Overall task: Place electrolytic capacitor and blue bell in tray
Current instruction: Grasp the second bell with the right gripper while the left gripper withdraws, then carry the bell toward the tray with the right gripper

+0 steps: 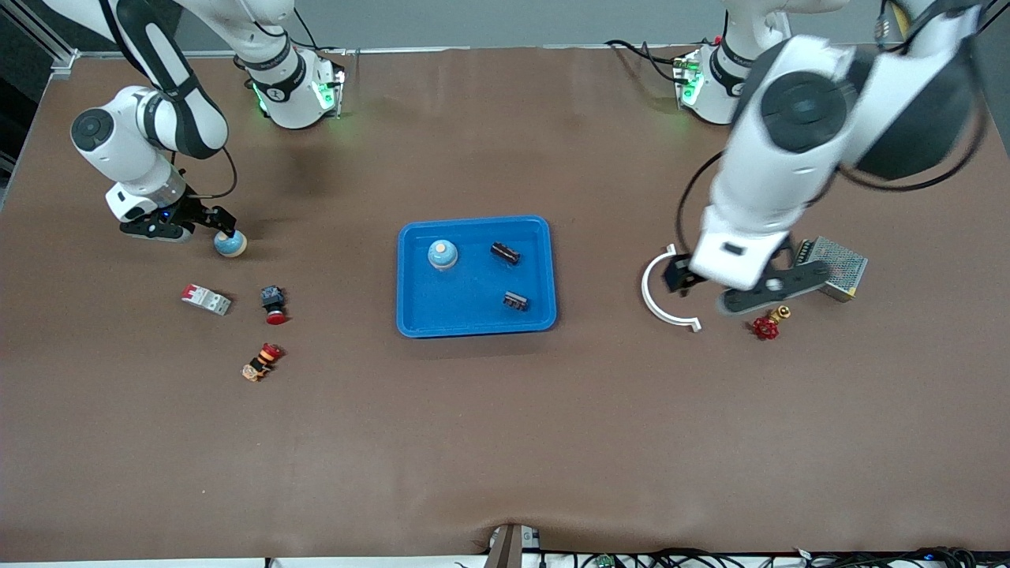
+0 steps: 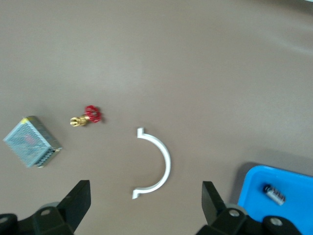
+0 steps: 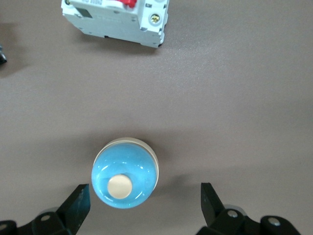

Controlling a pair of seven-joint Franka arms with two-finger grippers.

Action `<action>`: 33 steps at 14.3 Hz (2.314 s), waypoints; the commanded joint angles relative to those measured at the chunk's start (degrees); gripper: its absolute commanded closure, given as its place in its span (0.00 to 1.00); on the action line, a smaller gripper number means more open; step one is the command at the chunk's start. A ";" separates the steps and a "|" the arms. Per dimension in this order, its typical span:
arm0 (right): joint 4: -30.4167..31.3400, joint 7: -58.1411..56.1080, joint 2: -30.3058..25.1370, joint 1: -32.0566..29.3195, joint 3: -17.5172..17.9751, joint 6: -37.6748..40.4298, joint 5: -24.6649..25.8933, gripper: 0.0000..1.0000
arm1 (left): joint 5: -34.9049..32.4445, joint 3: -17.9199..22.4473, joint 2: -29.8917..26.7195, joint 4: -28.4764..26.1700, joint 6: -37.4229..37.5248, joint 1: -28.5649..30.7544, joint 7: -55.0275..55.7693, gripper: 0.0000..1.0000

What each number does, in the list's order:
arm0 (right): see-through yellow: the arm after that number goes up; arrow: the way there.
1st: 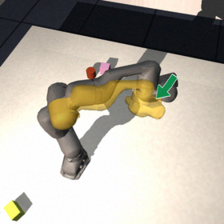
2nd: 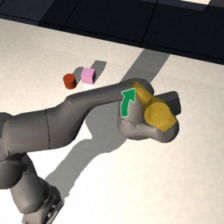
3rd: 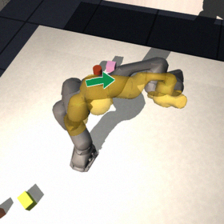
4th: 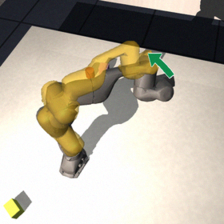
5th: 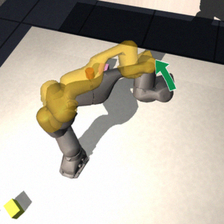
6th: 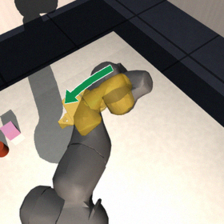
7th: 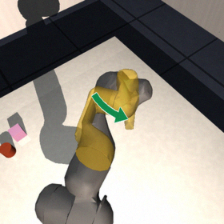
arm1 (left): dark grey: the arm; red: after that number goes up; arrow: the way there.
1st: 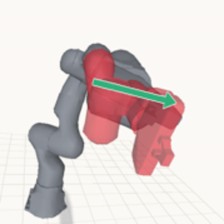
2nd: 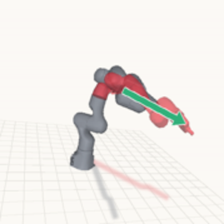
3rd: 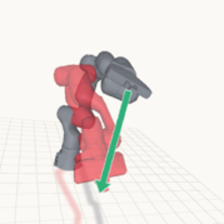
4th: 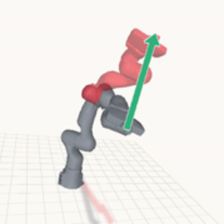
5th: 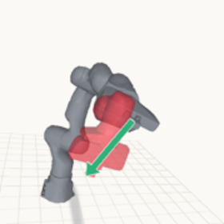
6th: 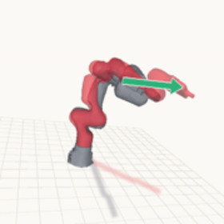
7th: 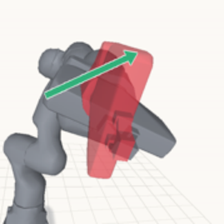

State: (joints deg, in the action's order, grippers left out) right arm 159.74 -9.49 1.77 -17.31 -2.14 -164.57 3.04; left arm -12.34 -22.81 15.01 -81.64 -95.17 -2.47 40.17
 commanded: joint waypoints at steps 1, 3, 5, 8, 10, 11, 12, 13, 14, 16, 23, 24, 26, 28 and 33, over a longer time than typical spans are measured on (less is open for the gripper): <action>2.24 0.53 1.73 -1.41 0.91 -5.05 0.74 0.00 | 4.51 -0.30 -5.68 -2.47 2.97 5.45 -10.34 0.00; 2.24 0.88 3.23 -1.06 0.99 -6.73 0.65 0.00 | 4.61 -0.39 -7.52 -2.47 5.08 8.17 -13.79 0.00; 2.15 1.49 3.68 -0.79 1.08 -7.08 0.56 0.00 | 4.78 0.57 -9.28 -2.64 6.49 8.45 -16.69 0.00; 2.15 4.74 3.68 1.31 1.00 -7.08 0.56 0.00 | 6.97 10.20 -12.45 -4.31 6.49 3.21 -22.67 0.00; 2.15 5.19 3.85 1.76 1.08 -7.08 0.56 0.00 | 8.47 16.90 -13.85 -4.75 6.41 -0.50 -26.53 0.00; 2.15 5.19 3.94 1.84 1.00 -7.08 0.56 0.00 | 8.48 18.23 -14.38 -5.45 6.40 -1.21 -27.59 0.00; 2.15 5.19 3.94 1.76 0.99 -7.08 0.56 0.00 | 8.48 18.68 -14.91 -5.72 6.49 -1.57 -27.78 0.00; 2.15 5.19 3.94 1.84 0.99 -7.08 0.56 0.00 | 8.56 18.68 -15.18 -5.81 6.49 -1.40 -27.78 0.00; 2.15 5.19 4.12 1.76 0.99 -7.08 0.56 0.00 | 8.48 18.59 -15.62 -5.72 6.49 -0.96 -27.78 0.00; 2.15 5.19 4.20 1.76 0.99 -7.08 0.56 0.01 | 8.56 18.59 -15.45 -5.63 6.49 -0.78 -27.87 0.00; 2.07 6.85 4.21 1.93 1.08 -7.08 0.56 1.00 | 8.56 18.59 -15.44 -5.28 6.76 -0.78 -27.96 0.00; 1.81 7.29 4.21 2.28 1.08 -7.00 0.56 1.00 | 8.56 18.59 -15.44 -5.02 6.76 -0.78 -27.78 0.00; 0.84 9.83 3.94 4.47 1.17 -6.47 0.56 1.00 | 8.56 18.59 -15.71 -5.02 9.03 -0.78 -27.95 0.00; -0.39 14.13 3.59 7.80 1.08 -6.38 0.56 1.00 | 8.56 18.59 -15.71 -4.84 9.30 -0.69 -28.04 0.00; -7.93 23.62 0.18 14.66 1.43 9.83 0.39 1.00 | 8.21 18.59 -15.71 -4.84 9.48 -0.78 -27.87 0.00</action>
State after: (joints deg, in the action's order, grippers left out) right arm 154.88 9.70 5.52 -4.98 -0.66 -162.96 3.04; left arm -4.67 -4.77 0.41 -86.04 -86.40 -2.91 13.14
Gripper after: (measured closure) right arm 0.366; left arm 0.000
